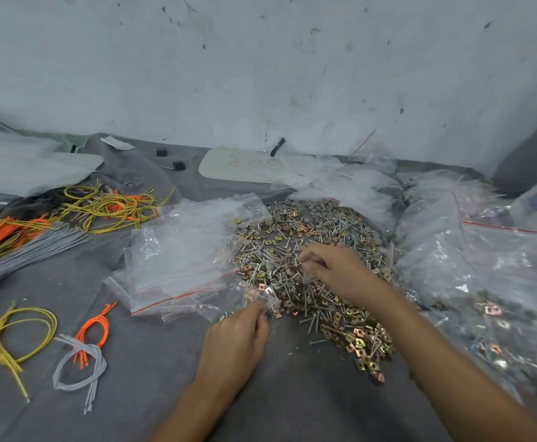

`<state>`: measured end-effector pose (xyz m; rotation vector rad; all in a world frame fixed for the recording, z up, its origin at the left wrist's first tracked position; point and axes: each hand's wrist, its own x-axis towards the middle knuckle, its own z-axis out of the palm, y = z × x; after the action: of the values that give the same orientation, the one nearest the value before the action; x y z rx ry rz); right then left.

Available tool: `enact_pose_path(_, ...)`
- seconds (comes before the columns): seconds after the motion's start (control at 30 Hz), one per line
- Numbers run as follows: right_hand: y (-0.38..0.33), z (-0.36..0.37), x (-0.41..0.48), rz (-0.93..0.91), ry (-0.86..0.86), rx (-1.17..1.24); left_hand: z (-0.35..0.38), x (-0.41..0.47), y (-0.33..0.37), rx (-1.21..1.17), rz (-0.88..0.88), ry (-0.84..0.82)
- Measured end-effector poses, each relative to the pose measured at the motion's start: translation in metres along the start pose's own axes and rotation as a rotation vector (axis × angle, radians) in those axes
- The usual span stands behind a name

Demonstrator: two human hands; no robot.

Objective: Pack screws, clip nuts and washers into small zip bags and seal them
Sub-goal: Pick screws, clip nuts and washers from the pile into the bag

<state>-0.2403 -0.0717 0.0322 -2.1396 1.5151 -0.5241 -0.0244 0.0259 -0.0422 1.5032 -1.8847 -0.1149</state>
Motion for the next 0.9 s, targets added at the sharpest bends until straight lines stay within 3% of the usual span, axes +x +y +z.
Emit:
enact_pose_path(0.27, -0.004, 0.007, -0.049, 0.087, 0.095, 0.378, 0.003, 0.001, -0.002, -0.099, -0.08, 0.083)
enact_pose_path(0.5, -0.029, 0.055, -0.069, 0.117, 0.015, 0.681, 0.002, 0.005, -0.006, -0.339, -0.277, 0.097)
enact_pose_path(0.6, -0.045, 0.069, -0.061, 0.037, 0.052, 0.582, -0.002, 0.004, -0.004, -0.364, -0.267, 0.086)
enact_pose_path(0.83, -0.067, 0.077, -0.048, -0.109, 0.107, 0.053, -0.008, 0.002, 0.002, -0.373, -0.249, 0.149)
enact_pose_path(0.9, -0.067, 0.076, -0.05, -0.127, 0.105, 0.03, -0.007, 0.002, 0.002, -0.381, -0.266, 0.155)
